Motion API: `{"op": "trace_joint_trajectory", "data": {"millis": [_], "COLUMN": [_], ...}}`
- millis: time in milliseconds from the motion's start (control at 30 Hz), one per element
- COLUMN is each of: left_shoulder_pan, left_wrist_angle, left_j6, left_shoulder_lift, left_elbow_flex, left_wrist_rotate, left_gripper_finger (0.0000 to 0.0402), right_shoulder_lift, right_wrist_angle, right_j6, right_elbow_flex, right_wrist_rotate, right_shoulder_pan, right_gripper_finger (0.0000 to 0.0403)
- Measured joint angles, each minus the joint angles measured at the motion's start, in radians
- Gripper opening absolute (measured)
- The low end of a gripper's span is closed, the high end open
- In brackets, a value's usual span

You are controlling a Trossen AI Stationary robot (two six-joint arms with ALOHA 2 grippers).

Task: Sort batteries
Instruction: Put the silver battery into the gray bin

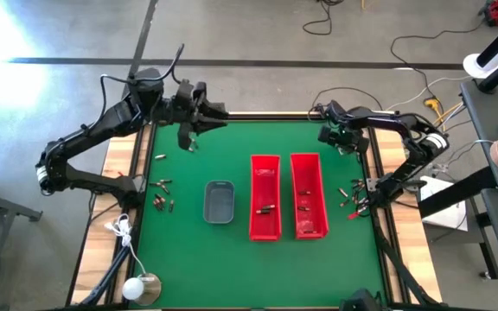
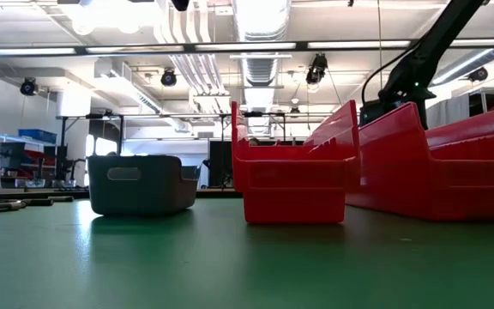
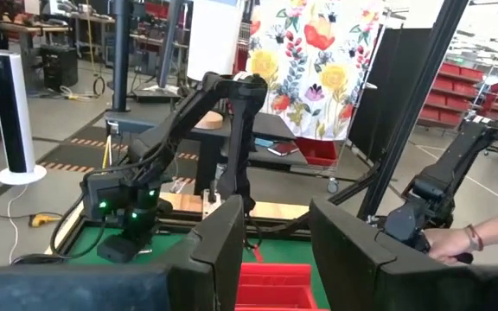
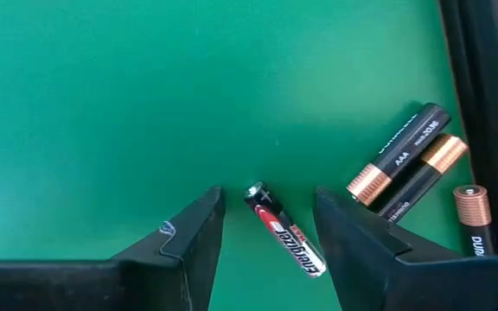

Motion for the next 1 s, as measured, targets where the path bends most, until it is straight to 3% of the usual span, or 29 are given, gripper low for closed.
{"op": "trace_joint_trajectory", "data": {"millis": [167,533,1000], "left_shoulder_pan": [0.001,0.001,0.016], "left_wrist_angle": [0.002,0.112,0.171], "left_j6": [0.019,0.018,0.016], "left_shoulder_lift": [0.01,0.072,0.089], "left_elbow_flex": [0.0,0.004,0.02], "left_wrist_rotate": [-0.021,-0.036,-0.039], "left_gripper_finger": [0.0115,0.0115,0.0115], "right_shoulder_lift": [-0.011,-0.033,-0.075], "right_wrist_angle": [-0.002,-0.027,-0.034], "right_j6": [-0.019,-0.039,-0.156], "right_elbow_flex": [-0.002,-0.023,-0.037], "right_wrist_rotate": [-0.011,-0.05,-0.043], "right_shoulder_pan": [0.003,0.003,0.003], "right_gripper_finger": [0.0151,0.0055,0.004]}}
